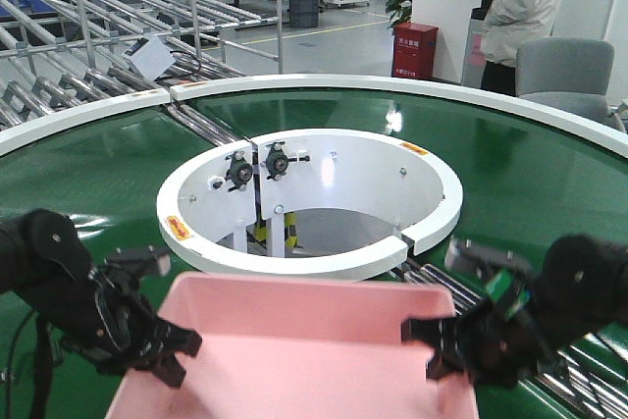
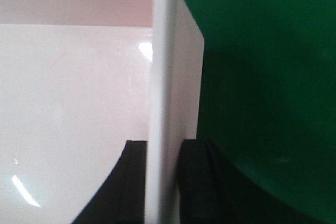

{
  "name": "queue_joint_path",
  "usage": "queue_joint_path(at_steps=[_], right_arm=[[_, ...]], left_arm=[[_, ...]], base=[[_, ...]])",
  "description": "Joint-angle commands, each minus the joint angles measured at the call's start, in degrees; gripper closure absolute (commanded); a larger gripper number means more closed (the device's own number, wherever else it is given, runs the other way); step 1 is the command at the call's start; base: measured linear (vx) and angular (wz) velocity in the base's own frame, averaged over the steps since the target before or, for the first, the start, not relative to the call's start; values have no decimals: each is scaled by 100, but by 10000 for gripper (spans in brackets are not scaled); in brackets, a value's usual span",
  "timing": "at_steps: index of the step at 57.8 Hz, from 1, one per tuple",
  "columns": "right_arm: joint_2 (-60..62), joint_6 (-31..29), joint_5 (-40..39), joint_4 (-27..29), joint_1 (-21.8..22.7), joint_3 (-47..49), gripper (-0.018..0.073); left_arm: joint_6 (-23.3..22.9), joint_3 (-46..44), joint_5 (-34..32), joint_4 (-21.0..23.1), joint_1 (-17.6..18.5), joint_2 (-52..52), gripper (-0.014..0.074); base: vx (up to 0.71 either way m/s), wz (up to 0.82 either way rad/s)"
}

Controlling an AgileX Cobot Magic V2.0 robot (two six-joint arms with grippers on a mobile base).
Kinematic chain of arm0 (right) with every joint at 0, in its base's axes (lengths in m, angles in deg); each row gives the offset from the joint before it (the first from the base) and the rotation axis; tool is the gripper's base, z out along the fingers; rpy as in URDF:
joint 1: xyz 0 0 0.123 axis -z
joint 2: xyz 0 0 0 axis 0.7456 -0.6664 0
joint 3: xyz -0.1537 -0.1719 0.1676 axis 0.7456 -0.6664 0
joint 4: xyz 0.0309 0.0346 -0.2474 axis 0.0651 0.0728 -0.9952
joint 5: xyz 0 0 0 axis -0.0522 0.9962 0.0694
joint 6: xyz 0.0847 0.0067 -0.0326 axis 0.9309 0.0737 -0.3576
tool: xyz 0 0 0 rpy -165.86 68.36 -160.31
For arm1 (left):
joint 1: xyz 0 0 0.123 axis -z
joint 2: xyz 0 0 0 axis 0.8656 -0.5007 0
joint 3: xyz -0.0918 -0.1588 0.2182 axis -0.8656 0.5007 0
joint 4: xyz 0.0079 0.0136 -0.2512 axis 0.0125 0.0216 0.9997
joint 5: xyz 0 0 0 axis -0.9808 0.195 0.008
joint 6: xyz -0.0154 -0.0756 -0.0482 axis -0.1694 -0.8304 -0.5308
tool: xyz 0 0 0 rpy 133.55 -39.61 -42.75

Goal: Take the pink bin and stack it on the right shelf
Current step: 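Lift the pink bin off the green conveyor with both grippers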

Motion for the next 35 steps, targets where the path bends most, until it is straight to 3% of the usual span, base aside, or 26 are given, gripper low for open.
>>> queue_joint_path(at_steps=[1, 12, 35], right_arm=[[439, -17, -125, 255, 17, 647, 569], [591, 22, 450, 122, 17, 1409, 568], [1745, 303, 159, -481, 17, 1415, 568]], left_arm=[[-46, -166, 106, 609, 24, 750, 604], [-318, -166, -9, 679, 24, 1665, 601], [-399, -166, 117, 730, 24, 2702, 601]], base=[[0, 0], [0, 0], [0, 0]])
